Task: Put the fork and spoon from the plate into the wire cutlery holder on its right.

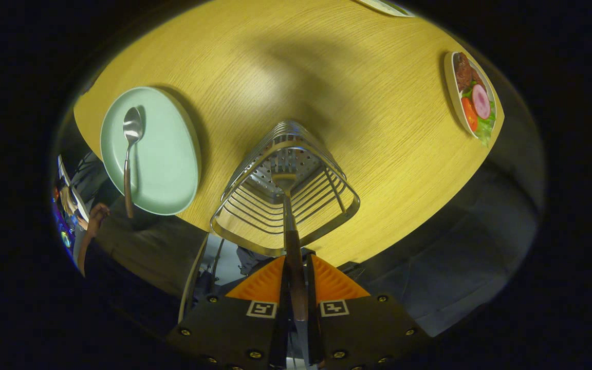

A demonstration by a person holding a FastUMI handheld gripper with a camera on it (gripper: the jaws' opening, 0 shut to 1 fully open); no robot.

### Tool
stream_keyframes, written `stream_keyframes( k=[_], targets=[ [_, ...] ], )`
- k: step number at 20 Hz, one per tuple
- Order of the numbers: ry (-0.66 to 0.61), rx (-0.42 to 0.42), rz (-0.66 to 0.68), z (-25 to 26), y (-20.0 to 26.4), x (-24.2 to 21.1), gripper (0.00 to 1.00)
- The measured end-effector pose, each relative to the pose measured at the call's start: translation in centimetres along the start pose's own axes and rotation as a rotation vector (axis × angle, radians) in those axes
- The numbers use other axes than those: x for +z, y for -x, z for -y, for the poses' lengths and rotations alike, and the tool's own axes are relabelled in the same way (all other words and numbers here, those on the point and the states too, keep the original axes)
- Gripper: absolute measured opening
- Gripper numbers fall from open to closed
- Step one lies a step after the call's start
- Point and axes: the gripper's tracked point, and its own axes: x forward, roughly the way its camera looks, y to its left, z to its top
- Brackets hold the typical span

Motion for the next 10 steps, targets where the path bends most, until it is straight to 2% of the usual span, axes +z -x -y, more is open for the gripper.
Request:
stream_keyframes(
  k=[3,7,10],
  targets=[
    [-0.048,0.04,0.073,-0.1,1.3,0.3,0.16],
    [-0.073,0.053,0.139,0.5,3.0,-0.5,0.17],
    [-0.122,0.05,0.251,1.0,4.8,-0.7,0.17]
  ],
)
